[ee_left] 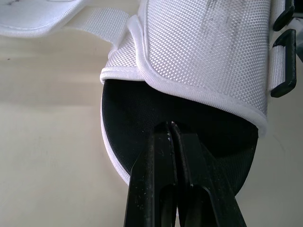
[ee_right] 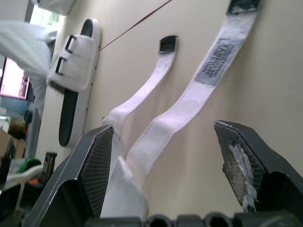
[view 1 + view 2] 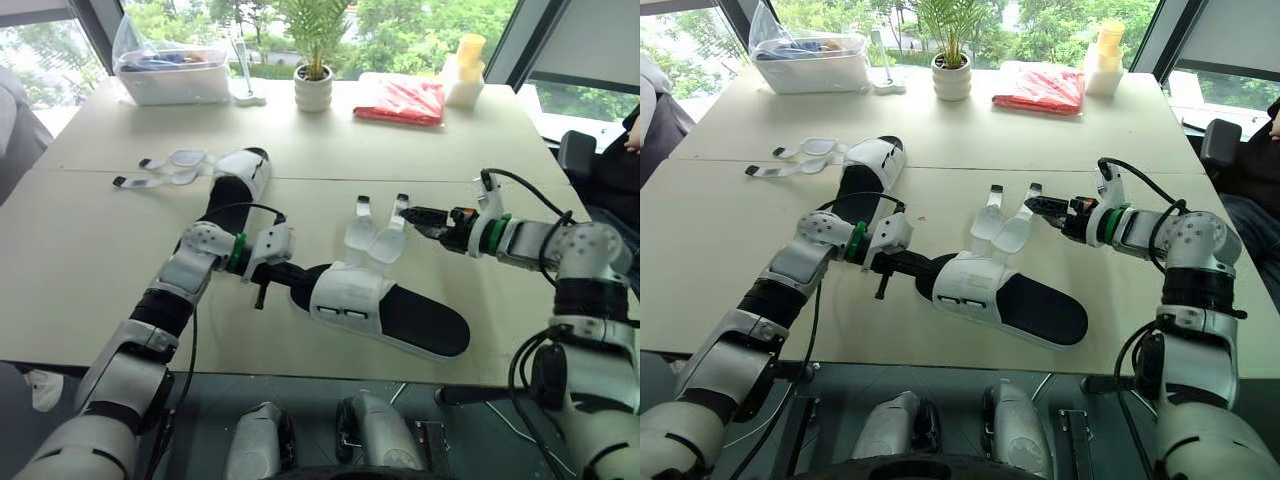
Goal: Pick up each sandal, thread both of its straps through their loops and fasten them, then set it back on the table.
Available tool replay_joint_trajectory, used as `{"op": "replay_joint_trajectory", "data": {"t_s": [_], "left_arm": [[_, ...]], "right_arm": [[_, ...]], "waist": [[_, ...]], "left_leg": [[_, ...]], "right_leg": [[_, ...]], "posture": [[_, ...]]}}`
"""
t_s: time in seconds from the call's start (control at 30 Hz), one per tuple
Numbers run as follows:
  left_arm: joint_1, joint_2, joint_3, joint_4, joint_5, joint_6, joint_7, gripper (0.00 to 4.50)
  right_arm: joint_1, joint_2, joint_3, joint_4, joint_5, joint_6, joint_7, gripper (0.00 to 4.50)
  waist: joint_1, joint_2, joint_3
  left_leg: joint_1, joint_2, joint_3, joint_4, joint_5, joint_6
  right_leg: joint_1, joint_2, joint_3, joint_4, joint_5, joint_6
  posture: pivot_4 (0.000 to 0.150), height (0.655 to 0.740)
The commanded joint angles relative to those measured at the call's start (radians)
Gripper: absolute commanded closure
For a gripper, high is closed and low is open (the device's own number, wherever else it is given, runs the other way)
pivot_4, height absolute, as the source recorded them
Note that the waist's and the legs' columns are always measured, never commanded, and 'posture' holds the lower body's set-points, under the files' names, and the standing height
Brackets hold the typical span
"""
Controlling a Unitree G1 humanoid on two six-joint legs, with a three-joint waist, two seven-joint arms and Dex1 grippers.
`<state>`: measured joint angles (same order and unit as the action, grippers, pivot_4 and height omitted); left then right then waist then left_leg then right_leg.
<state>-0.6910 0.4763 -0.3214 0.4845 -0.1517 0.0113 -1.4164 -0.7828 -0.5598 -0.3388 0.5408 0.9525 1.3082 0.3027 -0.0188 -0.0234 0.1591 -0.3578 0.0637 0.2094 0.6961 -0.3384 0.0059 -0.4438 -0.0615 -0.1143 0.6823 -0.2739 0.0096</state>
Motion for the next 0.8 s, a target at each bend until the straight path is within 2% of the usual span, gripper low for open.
{"op": "replay_joint_trajectory", "data": {"t_s": [0.03,0.23,0.33,0.5,0.53,0.7,0.8], "left_arm": [[0.032,0.006,-0.009,-0.016,0.031,0.015,0.019,4.40],[0.045,0.014,0.003,-0.040,0.029,0.026,0.024,4.40],[0.050,0.018,0.009,-0.061,0.027,0.039,0.030,4.50],[0.060,0.031,0.015,-0.089,0.023,0.055,0.031,4.50],[0.061,0.032,0.015,-0.093,0.022,0.057,0.031,4.50],[0.063,0.036,0.014,-0.100,0.021,0.062,0.031,4.50],[0.058,0.034,0.013,-0.098,0.020,0.064,0.028,4.50]], "right_arm": [[-0.084,0.021,-0.024,0.121,-0.046,-0.014,0.018,0.88],[-0.166,0.077,-0.027,0.262,-0.124,-0.078,0.039,0.88],[-0.207,0.109,-0.056,0.344,-0.158,-0.181,0.034,1.73],[-0.233,0.114,-0.088,0.409,-0.189,-0.242,0.050,4.30],[-0.234,0.115,-0.092,0.415,-0.195,-0.248,0.056,4.47],[-0.233,0.109,-0.106,0.429,-0.223,-0.280,0.071,4.47],[-0.205,0.100,-0.036,0.319,-0.260,-0.292,0.170,4.47]], "waist": [[-0.002,0.000,0.000],[-0.004,0.001,0.000],[-0.006,0.001,0.000],[-0.015,0.001,0.000],[-0.019,0.001,0.000],[-0.026,0.001,0.000],[-0.025,0.001,0.000]], "left_leg": [[0.000,0.000,0.000,0.000,0.000,0.000],[0.000,0.000,0.000,0.000,0.000,0.000],[0.000,0.000,0.000,0.000,0.000,0.000],[0.000,0.000,0.000,0.000,0.000,0.000],[0.000,0.000,0.000,0.000,0.000,0.000],[0.000,0.000,0.000,0.000,0.000,0.000],[0.000,0.000,0.000,0.000,0.000,0.000]], "right_leg": [[0.000,0.000,0.000,0.000,0.000,0.000],[0.000,0.000,0.000,0.000,0.000,0.000],[0.000,0.000,0.000,0.000,0.000,0.000],[0.000,0.000,0.000,0.001,0.000,0.000],[0.000,0.000,0.000,0.001,0.000,0.000],[0.000,0.000,0.000,0.001,0.000,0.000],[0.000,0.000,0.000,0.001,0.000,0.000]], "posture": [[0.150,0.7278],[0.150,0.7278],[0.150,0.7278],[0.150,0.7278],[0.150,0.7278],[0.150,0.7278],[0.150,0.7278]]}}
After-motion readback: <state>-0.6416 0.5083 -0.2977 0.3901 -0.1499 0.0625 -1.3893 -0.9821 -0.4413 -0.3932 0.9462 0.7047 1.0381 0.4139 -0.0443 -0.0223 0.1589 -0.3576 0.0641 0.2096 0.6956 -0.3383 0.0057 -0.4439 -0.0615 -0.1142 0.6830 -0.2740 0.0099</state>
